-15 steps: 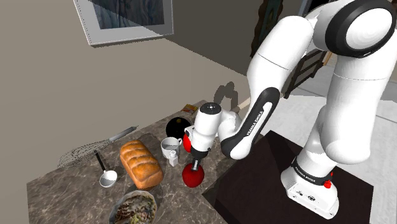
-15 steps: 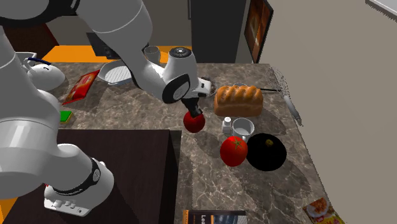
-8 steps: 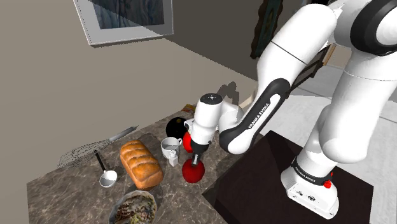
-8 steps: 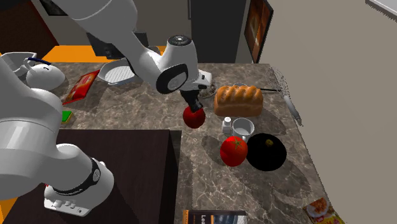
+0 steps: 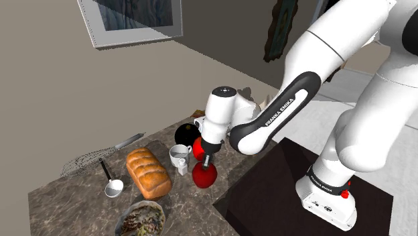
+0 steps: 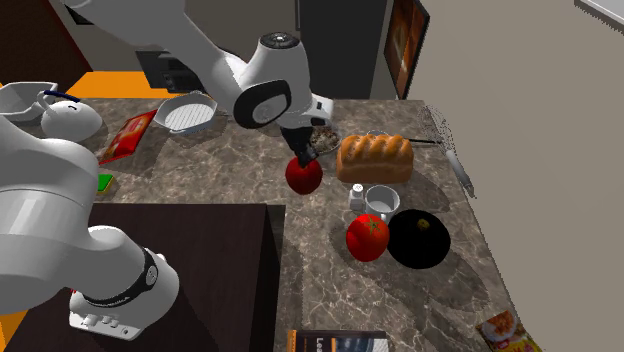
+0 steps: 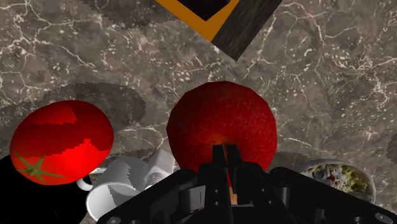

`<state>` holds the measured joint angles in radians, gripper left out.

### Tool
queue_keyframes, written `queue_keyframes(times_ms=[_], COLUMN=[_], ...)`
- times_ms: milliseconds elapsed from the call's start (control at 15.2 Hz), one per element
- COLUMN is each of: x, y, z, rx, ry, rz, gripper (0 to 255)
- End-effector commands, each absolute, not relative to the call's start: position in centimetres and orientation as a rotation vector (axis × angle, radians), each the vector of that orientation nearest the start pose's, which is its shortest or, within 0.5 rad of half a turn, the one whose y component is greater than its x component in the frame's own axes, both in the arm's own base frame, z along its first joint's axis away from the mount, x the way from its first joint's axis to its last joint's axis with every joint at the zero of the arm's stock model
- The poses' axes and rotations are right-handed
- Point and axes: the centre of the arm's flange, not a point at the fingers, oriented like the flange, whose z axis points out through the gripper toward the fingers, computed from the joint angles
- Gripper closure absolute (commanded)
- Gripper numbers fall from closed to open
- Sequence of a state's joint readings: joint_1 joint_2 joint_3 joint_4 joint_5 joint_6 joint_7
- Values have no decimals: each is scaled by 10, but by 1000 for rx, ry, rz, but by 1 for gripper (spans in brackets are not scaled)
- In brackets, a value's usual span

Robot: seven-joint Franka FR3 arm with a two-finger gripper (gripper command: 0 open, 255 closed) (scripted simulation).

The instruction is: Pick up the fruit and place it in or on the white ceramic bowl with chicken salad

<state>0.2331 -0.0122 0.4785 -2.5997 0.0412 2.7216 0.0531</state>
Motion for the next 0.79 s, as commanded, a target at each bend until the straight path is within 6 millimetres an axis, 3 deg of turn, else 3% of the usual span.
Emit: queue_keyframes(times_ms=[0,594,726], x=[345,345,348], y=[294,294,320], z=[282,328,334], rx=[-2926,-2926,-2926], ry=[-940,-940,-940], rz=[-181,-181,-181], gripper=[255,255,255])
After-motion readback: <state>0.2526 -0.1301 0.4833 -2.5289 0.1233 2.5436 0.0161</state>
